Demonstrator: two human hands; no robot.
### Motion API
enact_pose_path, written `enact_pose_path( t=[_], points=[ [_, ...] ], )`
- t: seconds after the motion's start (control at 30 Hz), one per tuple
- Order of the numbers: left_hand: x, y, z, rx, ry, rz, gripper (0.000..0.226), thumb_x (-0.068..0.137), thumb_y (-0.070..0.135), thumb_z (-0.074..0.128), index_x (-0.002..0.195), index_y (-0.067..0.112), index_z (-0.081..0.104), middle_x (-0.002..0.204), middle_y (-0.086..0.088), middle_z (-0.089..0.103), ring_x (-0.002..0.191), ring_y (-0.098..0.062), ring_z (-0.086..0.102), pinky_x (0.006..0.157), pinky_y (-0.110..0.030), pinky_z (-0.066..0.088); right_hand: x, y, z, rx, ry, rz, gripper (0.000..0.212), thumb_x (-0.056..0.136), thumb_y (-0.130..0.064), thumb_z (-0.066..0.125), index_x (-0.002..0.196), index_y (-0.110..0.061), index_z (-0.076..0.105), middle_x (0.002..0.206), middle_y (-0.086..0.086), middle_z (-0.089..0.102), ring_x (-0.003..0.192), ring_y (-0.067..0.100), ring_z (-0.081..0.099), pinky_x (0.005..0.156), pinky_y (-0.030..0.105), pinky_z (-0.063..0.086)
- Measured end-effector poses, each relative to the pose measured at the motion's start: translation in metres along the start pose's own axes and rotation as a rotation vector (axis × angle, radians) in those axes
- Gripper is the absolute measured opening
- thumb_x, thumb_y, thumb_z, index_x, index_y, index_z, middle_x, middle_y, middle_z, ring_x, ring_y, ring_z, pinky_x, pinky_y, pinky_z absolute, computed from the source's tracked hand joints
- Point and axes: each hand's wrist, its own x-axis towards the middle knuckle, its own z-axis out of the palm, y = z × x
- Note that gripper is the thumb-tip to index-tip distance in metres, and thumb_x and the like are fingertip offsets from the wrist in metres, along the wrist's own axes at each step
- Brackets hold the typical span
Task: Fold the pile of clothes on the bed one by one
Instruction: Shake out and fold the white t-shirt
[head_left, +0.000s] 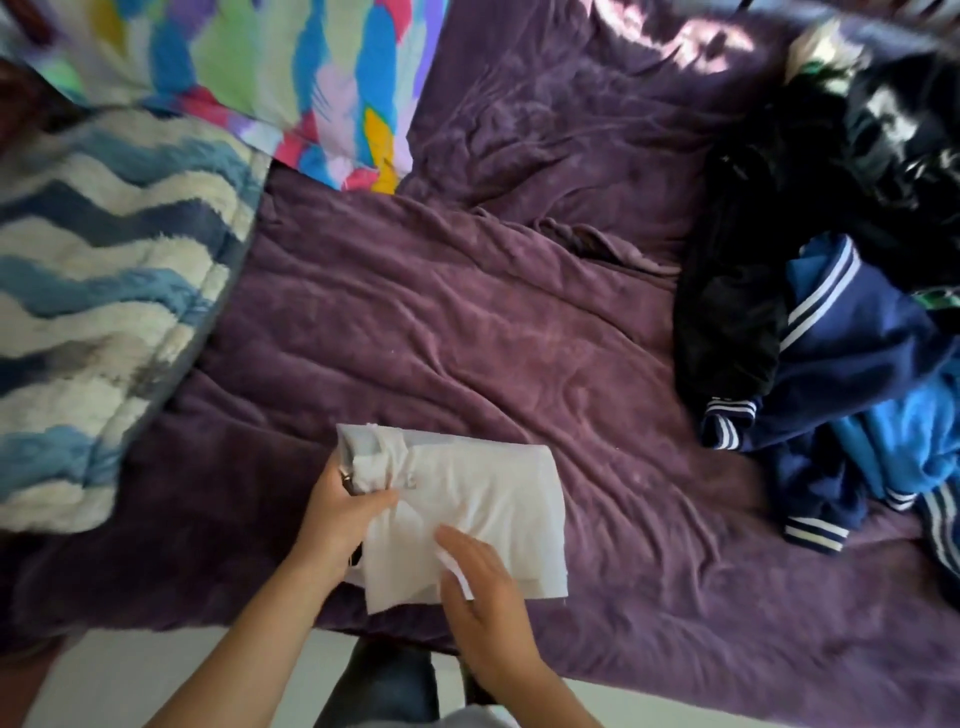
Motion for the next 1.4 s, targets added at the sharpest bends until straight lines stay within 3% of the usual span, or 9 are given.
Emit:
enact_pose_path(
  t=[0.07,0.23,0.33,0.47,0.6,0.7,0.9,1.27,1.4],
  points=[
    [0.005,0.008,-0.001,0.052,0.02,0.097,0.069,0.074,-0.011,0.067,0.133,0.02,0.049,0.115,-0.004,0.064,0.106,-0.021,0.062,0.084,-0.03,0.051,-0.006,0.021,-0.008,-0.321,0.141,-0.098,0.048,0.076,-0.033,0.066,0.121,-0.019,0.059,0.122,-0.002,0.062,0.111,0.019,0.061,0.085,0.028,0.053],
    [-0.003,0.014,0.0,0.844,0.396,0.583,0.079,0.071,0.008,0.076,0.14,0.0,0.037,0.133,-0.032,0.045,0.12,-0.049,0.043,0.095,-0.055,0.038,-0.003,0.038,-0.008,-0.775,-0.177,0.079,0.094,0.026,-0.068,0.08,0.114,-0.039,0.065,0.12,0.008,0.065,0.104,0.032,0.065,0.071,0.045,0.057],
    [-0.019,-0.013,0.01,1.287,0.101,1.126,0.08,0.056,0.037,0.081,0.128,0.015,0.054,0.132,-0.025,0.052,0.124,-0.042,0.036,0.097,-0.056,0.032,0.006,0.037,-0.003,-0.838,-0.21,0.048,0.096,0.02,-0.064,0.081,0.112,-0.044,0.065,0.116,0.007,0.067,0.1,0.03,0.067,0.069,0.041,0.057],
    [-0.015,-0.035,-0.002,1.564,-0.281,0.997,0.101,0.025,0.061,0.084,0.118,0.025,0.066,0.125,-0.012,0.061,0.116,-0.044,0.052,0.095,-0.054,0.043,0.018,0.042,-0.018,-0.774,-0.074,0.011,0.087,0.022,-0.047,0.089,0.107,-0.033,0.071,0.105,0.007,0.07,0.089,0.026,0.07,0.064,0.03,0.056],
    [-0.007,-0.034,-0.02,1.53,-0.28,0.858,0.098,0.036,0.045,0.085,0.123,0.022,0.048,0.117,-0.017,0.065,0.104,-0.042,0.062,0.081,-0.054,0.051,0.026,0.048,-0.028,-0.705,0.11,-0.131,0.063,0.024,-0.019,0.095,0.085,-0.02,0.077,0.085,0.0,0.072,0.072,0.022,0.071,0.056,0.024,0.055],
    [-0.009,-0.025,-0.025,1.456,-0.159,1.021,0.054,0.063,0.026,0.051,0.116,0.02,0.051,0.105,-0.015,0.069,0.094,-0.036,0.067,0.076,-0.046,0.054,0.033,0.04,-0.039,-0.645,0.176,-0.158,0.051,0.021,-0.014,0.092,0.068,-0.019,0.073,0.067,-0.008,0.068,0.055,0.015,0.065,0.046,0.016,0.048],
    [-0.016,0.043,0.021,1.258,-0.13,1.277,0.04,0.059,0.015,0.038,0.083,0.017,0.07,0.068,0.001,0.069,0.055,-0.018,0.066,0.053,-0.024,0.049,0.017,0.041,-0.11,-0.724,0.357,-0.28,0.047,0.021,-0.028,0.09,0.063,-0.021,0.072,0.059,-0.012,0.063,0.047,0.011,0.059,0.04,0.014,0.041],
    [-0.182,0.122,0.322,0.933,-0.182,1.99,0.042,0.057,0.016,0.036,0.072,0.009,0.075,0.069,-0.003,0.07,0.057,-0.019,0.067,0.053,-0.025,0.051,-0.198,0.122,-0.36,-0.95,0.992,-0.122,0.024,0.046,-0.026,0.064,0.066,-0.018,0.072,0.065,-0.009,0.066,0.051,0.014,0.062,0.044,0.014,0.042],
    [-0.26,0.114,0.434,0.819,-0.281,2.124,0.044,0.056,0.019,0.035,0.073,0.009,0.075,0.068,-0.003,0.069,0.053,-0.02,0.065,0.051,-0.025,0.047,-0.298,0.159,-0.429,-1.007,1.114,0.052,0.038,0.03,-0.018,0.086,0.065,-0.018,0.071,0.063,-0.007,0.066,0.052,0.015,0.062,0.045,0.016,0.045]
  ],
)
